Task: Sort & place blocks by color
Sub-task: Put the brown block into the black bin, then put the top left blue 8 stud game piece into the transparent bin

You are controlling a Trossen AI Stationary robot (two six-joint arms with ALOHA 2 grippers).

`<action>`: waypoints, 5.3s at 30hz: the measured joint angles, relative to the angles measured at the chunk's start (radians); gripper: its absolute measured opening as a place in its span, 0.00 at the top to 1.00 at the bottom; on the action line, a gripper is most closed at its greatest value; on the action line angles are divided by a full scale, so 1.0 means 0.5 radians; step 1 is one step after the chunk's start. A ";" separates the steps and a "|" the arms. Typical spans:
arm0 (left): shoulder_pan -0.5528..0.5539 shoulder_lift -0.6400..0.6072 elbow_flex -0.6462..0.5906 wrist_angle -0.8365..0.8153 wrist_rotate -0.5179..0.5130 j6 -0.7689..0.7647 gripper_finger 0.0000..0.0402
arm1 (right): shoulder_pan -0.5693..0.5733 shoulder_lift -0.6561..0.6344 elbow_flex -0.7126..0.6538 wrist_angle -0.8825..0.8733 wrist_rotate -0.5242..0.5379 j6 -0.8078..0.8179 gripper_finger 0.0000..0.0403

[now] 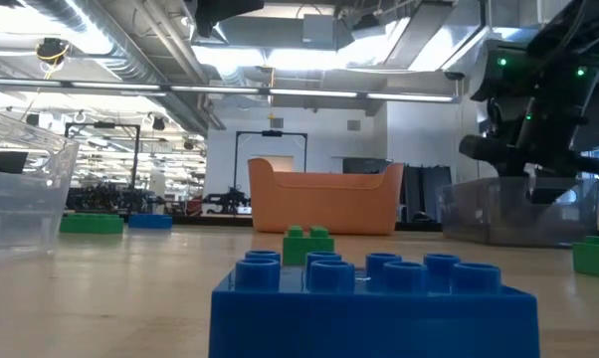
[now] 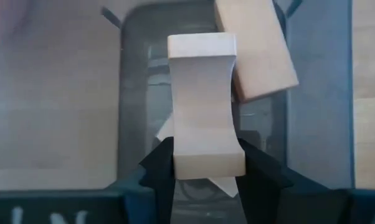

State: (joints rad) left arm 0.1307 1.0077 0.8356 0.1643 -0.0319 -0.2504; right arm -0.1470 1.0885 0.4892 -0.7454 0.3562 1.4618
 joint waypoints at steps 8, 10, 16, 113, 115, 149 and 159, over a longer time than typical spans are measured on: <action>0.000 0.000 0.000 -0.009 -0.003 0.004 0.39 | -0.022 -0.015 0.021 -0.080 0.032 -0.028 0.30; 0.000 0.000 0.000 -0.009 -0.013 0.003 0.39 | -0.034 -0.028 0.076 -0.197 0.034 -0.150 0.21; 0.000 0.000 0.000 -0.015 -0.012 0.002 0.39 | -0.033 -0.172 0.330 -0.400 0.069 -0.749 0.10; 1.263 1.035 0.513 -1.996 -0.143 1.430 0.68 | 0.334 -0.397 0.358 1.452 -0.351 -1.902 0.09; 1.262 0.860 0.517 -1.893 -0.047 1.248 0.68 | 0.333 -0.397 0.358 1.454 -0.334 -1.902 0.09; -0.047 0.047 -0.129 -0.046 -0.287 -0.054 0.68 | 0.334 -0.397 0.358 1.578 -0.384 -2.046 0.09; -0.103 0.022 -0.078 -0.281 0.232 -0.206 0.68 | 0.334 -0.397 0.358 1.572 -0.385 -2.069 0.09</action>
State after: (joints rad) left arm 0.0794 1.0187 0.7966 0.0236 0.0844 -0.3536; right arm 0.0200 0.8898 0.6682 0.0404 0.1638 0.4274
